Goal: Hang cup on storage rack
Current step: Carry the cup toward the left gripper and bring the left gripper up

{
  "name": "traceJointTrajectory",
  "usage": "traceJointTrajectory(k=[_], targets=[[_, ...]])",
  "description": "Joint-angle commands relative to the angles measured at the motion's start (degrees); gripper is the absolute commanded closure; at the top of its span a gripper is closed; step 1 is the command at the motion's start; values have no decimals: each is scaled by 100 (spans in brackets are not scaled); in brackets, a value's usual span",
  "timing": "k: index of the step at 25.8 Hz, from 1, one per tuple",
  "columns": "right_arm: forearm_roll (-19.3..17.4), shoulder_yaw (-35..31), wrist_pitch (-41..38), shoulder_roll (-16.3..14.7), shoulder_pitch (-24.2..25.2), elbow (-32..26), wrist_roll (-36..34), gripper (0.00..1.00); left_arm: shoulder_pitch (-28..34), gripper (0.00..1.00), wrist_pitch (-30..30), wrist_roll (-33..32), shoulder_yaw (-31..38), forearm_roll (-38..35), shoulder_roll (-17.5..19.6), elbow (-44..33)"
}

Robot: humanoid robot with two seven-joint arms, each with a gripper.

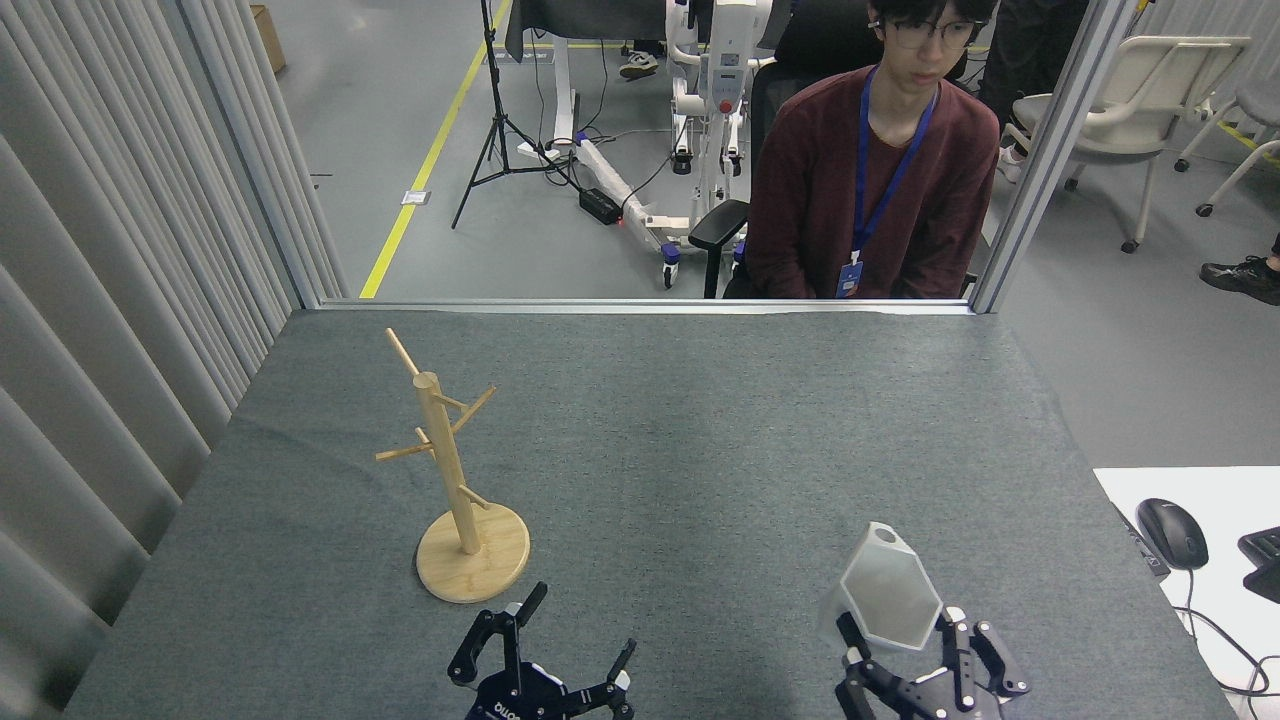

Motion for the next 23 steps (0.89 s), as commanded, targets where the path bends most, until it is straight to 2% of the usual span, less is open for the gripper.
traceJointTrajectory(k=[1,4,6,9,23], targets=[[335,381,26,368,-7,-48,3,39,-136,0,115,7,-238,-142,-41,112],[441,600,202,605,-42,-39,12,39,-206,0,387,7,-502,-177,-50,155],[441,803,527,658,-95,-21,21,39,-215,0,466,7,-581,-195,-59,164],[441,1154,905,676,-174,-30,21,39,-215,0,484,7,-651,-195,-50,182],[449,2112,1222,720,-280,-144,73,39,-215,0,677,16,-739,-204,-50,375]])
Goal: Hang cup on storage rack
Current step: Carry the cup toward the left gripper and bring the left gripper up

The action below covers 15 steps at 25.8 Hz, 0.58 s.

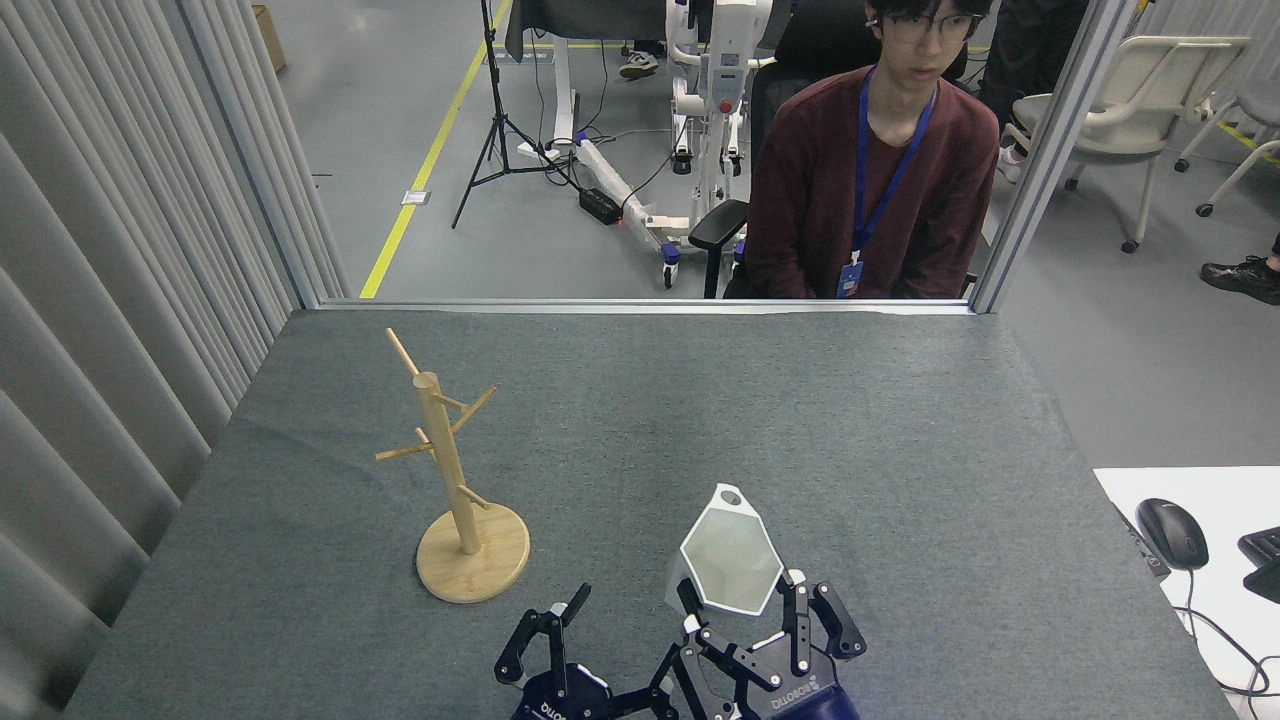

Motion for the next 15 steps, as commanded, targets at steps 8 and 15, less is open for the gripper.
traceJointTrajectory(k=[8,15], targets=[[120,762,323,-33,42,8,33,39,1,0,31,0,-58,-1,1,50],[120,762,332,-77,156,104,15,39,1,0,31,0,-49,8,1,33]])
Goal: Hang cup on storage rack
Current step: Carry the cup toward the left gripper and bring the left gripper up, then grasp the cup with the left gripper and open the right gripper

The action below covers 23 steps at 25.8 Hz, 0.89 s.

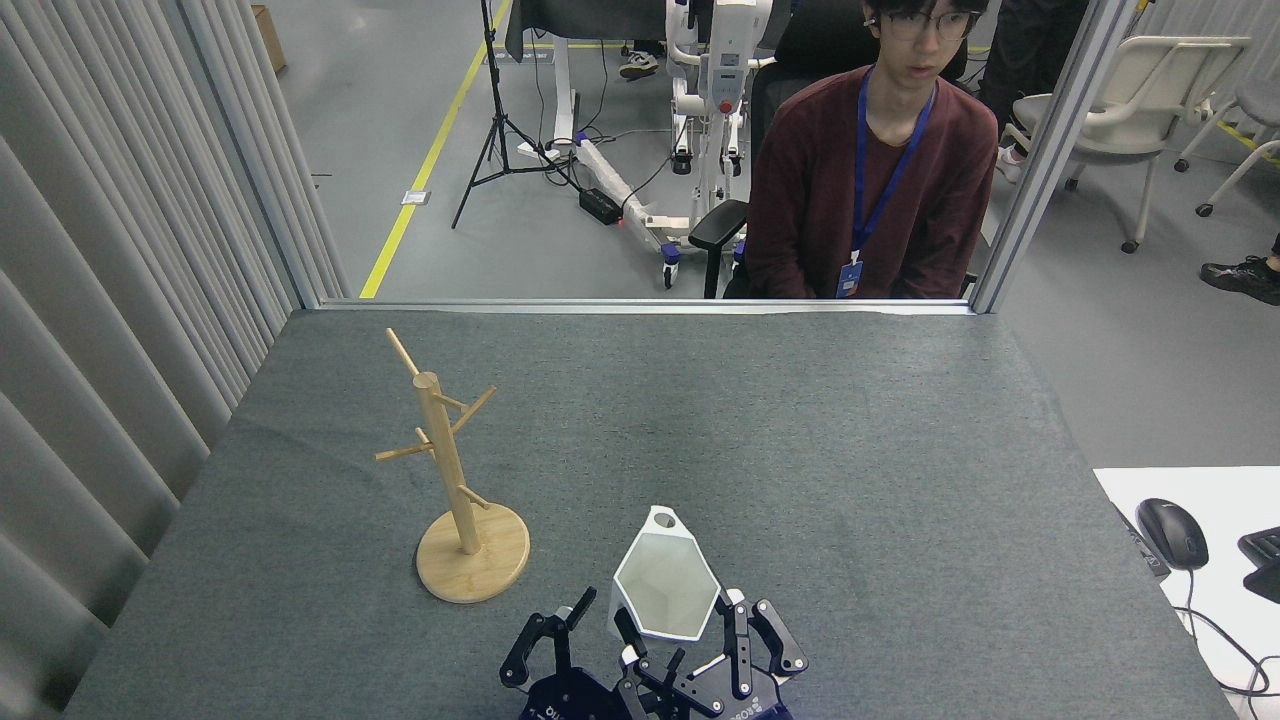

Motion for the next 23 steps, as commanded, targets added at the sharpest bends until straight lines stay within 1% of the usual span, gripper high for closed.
traceJointTrajectory(k=[1,10,18,23], targets=[[11,24,8,-24,59,50,-17,39,1,0,-4,-2,7,5,0,-9],[186,596,236,-24,68,85,-17,39,1,0,-13,-2,16,5,0,-35],[222,648,254,-68,155,77,-44,39,-43,1,-13,-2,16,5,0,-27],[230,640,254,-94,217,86,-44,39,-52,8,-4,-37,25,5,0,-27]])
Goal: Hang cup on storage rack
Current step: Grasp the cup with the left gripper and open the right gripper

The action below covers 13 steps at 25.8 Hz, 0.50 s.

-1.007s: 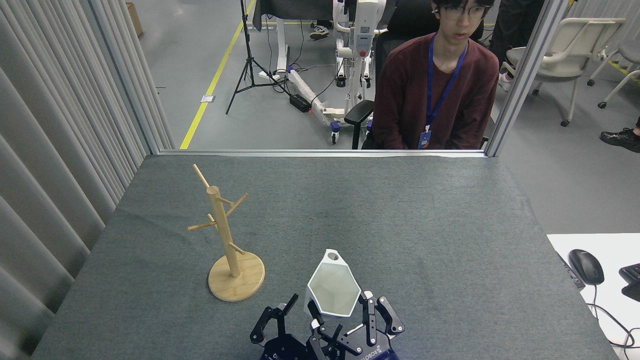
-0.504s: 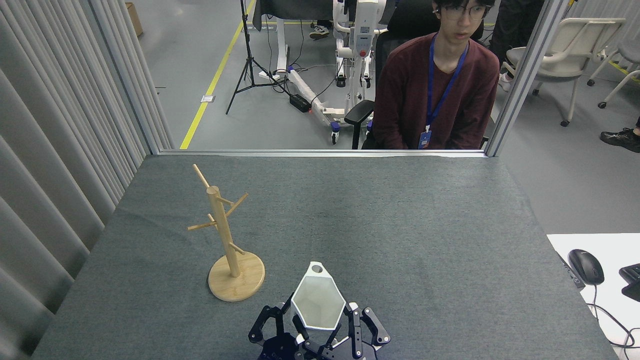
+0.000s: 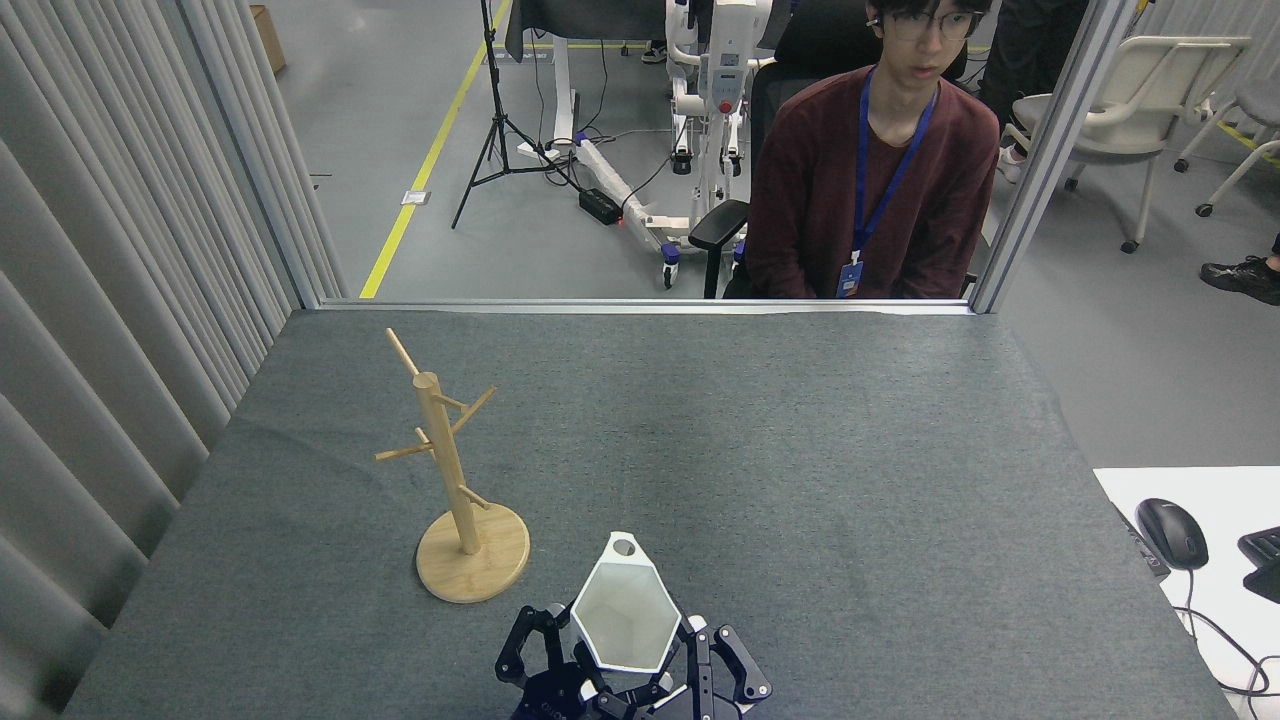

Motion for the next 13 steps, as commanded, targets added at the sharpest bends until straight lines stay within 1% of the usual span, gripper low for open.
traceJointTrajectory(k=[1,2,7,8,9,10,11,12,13], targets=[[-2,-13,-125,-37,87,5,52,39,-15,12,21,-14,5,0,9,11],[7,-13,-125,-46,105,5,52,39,-6,17,21,-23,13,0,9,11],[7,-13,-125,-98,184,5,52,39,-15,20,21,-23,22,0,0,11],[7,-13,-125,-98,184,5,52,39,-15,23,21,-23,22,0,0,11],[7,-13,-125,-99,184,5,52,39,-15,29,21,-23,22,0,9,20],[7,-13,-125,-107,184,5,52,39,-15,33,21,-31,22,0,9,11],[7,-13,-125,-98,184,5,52,39,-15,35,21,-31,22,0,9,20],[7,-22,-125,-98,184,-4,52,39,-15,40,21,-40,22,0,17,20],[7,-22,-125,-98,184,5,52,39,-15,50,21,-40,22,0,35,20]])
